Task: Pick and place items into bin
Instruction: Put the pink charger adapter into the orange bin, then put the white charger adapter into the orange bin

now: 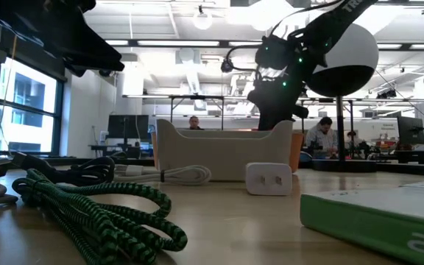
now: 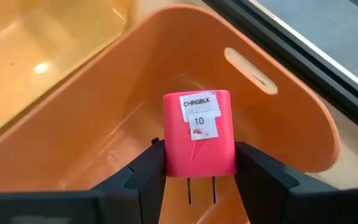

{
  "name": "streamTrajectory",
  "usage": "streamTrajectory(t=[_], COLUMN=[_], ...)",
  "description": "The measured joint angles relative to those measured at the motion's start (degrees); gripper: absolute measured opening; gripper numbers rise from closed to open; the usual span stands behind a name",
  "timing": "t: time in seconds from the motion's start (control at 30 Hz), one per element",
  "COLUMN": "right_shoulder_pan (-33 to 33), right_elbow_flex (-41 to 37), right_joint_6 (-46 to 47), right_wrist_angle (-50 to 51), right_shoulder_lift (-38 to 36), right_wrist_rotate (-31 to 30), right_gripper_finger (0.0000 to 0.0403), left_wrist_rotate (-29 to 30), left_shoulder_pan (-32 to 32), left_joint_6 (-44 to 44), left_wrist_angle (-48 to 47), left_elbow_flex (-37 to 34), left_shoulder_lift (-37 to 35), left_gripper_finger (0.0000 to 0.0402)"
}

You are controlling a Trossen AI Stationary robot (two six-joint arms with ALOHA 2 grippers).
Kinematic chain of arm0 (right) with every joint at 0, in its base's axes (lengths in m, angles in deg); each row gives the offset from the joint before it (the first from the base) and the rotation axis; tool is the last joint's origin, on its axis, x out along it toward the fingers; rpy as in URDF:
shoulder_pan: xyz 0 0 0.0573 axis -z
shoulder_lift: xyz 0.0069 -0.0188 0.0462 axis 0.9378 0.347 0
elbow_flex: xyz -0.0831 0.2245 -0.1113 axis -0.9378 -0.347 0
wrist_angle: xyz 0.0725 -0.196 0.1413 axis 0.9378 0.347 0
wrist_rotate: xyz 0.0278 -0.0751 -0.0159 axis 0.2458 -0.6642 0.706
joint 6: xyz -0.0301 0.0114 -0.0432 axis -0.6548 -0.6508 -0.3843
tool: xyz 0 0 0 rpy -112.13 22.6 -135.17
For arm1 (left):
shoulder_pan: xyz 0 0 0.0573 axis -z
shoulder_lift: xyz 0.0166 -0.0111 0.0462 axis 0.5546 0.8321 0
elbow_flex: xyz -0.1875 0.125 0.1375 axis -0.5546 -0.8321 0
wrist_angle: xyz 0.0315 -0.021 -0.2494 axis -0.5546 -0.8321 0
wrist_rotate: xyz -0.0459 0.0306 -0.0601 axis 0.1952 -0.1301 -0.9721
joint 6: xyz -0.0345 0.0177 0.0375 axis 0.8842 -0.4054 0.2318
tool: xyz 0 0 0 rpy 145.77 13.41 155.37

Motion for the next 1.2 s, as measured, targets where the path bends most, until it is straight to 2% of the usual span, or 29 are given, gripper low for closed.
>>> streamTrajectory(t=[0.47, 0.7, 0.87, 1.0, 1.2], right_shoulder_pan=[1.11, -0.36, -4.83, -10.69, -23.27], right_elbow_flex=[0.00, -0.02, -0.02, -0.02, -0.02], right_joint_6=[1.55, -1.11, -6.40, -7.27, -7.10], right_wrist_angle=[1.04, 0.61, 1.94, 3.15, 4.83], right_shoulder_lift=[0.00, -3.23, -9.22, -14.00, -17.27], right_wrist_rotate=[4.34, 10.21, 17.55, 22.88, 24.43], right_gripper_finger=[0.0195, 0.0204, 0.0204, 0.0204, 0.0204], left_wrist_rotate=[-0.15, -1.26, -1.27, -1.27, -1.27], left_shoulder_pan=[0.00, 0.00, 0.00, 0.00, 0.00], left_joint_6=[0.67, 1.15, 1.13, 1.13, 1.12], left_wrist_angle=[0.01, 0.00, -0.07, -0.15, -0.22], left_elbow_flex=[0.00, 0.00, 0.00, 0.00, 0.00], left_shoulder_lift=[0.00, 0.00, 0.00, 0.00, 0.00], left_gripper_finger=[0.0150, 0.0150, 0.0150, 0.0150, 0.0150])
